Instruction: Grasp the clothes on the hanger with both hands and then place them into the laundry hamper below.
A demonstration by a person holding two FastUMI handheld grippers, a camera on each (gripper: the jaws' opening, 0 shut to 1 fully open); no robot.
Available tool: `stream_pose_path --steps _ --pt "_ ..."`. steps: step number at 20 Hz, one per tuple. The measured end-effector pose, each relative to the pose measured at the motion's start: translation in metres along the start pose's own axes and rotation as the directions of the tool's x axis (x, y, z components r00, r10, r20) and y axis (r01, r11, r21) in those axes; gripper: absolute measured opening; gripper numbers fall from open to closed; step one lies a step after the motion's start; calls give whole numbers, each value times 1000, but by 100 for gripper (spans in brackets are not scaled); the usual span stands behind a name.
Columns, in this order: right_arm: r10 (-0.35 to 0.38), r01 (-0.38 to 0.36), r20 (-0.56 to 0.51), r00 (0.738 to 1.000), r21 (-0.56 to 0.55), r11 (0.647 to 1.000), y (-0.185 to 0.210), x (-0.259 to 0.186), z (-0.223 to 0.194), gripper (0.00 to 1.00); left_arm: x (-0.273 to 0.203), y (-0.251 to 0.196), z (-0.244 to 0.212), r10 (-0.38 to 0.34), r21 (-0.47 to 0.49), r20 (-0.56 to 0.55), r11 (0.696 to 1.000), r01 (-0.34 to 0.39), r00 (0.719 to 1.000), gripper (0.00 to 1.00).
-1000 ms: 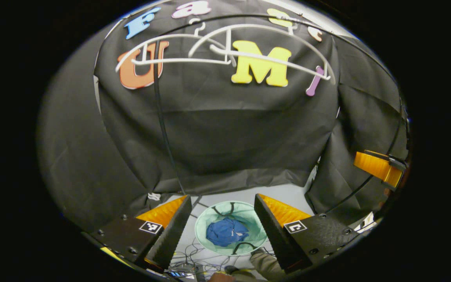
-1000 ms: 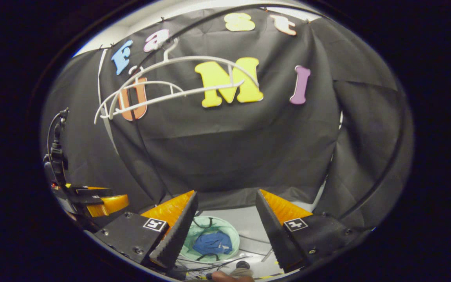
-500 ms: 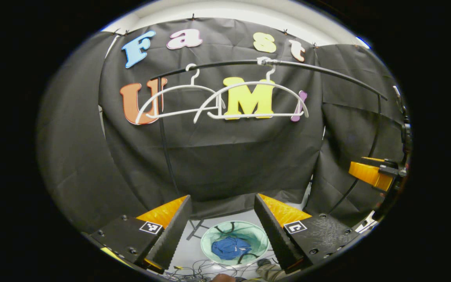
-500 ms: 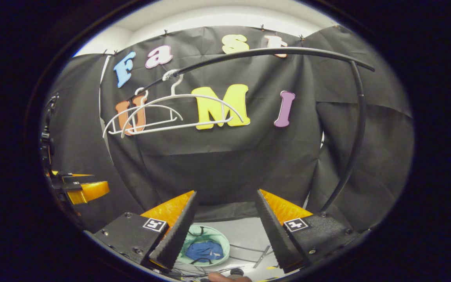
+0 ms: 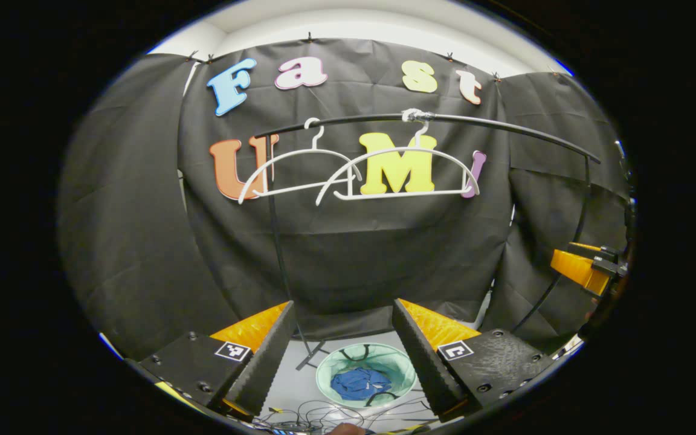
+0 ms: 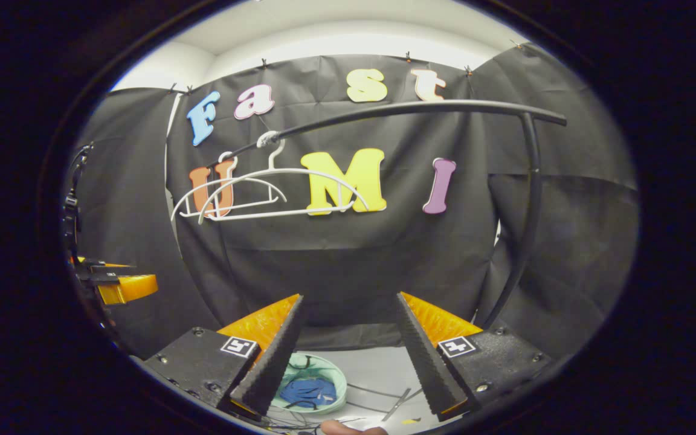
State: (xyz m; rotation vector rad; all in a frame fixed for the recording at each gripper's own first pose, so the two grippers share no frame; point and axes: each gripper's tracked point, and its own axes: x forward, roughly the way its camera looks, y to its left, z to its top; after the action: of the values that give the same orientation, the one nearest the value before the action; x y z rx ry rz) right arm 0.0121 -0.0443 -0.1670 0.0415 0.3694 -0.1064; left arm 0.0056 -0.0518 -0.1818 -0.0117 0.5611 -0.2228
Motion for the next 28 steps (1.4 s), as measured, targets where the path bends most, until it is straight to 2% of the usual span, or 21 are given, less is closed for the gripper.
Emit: stream_pose_path --steps 2,4,5,8,9,10,14,19,22,25,28 --pt "21 -20 24 1000 -3 1000 -15 -19 10 94 -18 -8 2 34 -6 9 999 -34 999 100" --pt "36 -36 81 996 -10 999 -32 -43 28 96 -37 -17 12 66 -15 36 998 -66 997 92" --pt "39 -37 106 994 -19 999 -42 -56 35 94 -51 -24 21 79 -23 61 997 -78 995 100" --pt "63 -62 214 975 -14 998 -59 -96 72 96 -96 -53 58 88 -48 184 996 -80 979 95" --pt "78 -78 246 966 -11 997 -64 -107 80 94 -112 -59 66 93 -51 220 995 -84 971 92" --pt "90 -89 271 958 -14 996 -70 -118 84 94 -128 -64 75 102 -50 256 994 -92 961 100" --pt "123 -122 335 934 -25 992 -91 -153 101 96 -188 -68 99 158 -49 388 987 -151 908 100" --pt "108 -110 398 911 -17 994 -117 -180 121 94 -239 -65 114 204 -76 476 979 -191 856 100" --pt "83 -82 404 911 -20 996 -127 -188 124 94 -259 -56 124 209 -86 510 978 -192 834 100" --pt "63 -58 396 916 -26 998 -123 -193 124 94 -253 -42 135 183 -77 538 983 -169 823 100" --pt "55 -44 392 918 -37 998 -107 -193 124 94 -250 -36 133 156 -70 534 988 -141 831 100"
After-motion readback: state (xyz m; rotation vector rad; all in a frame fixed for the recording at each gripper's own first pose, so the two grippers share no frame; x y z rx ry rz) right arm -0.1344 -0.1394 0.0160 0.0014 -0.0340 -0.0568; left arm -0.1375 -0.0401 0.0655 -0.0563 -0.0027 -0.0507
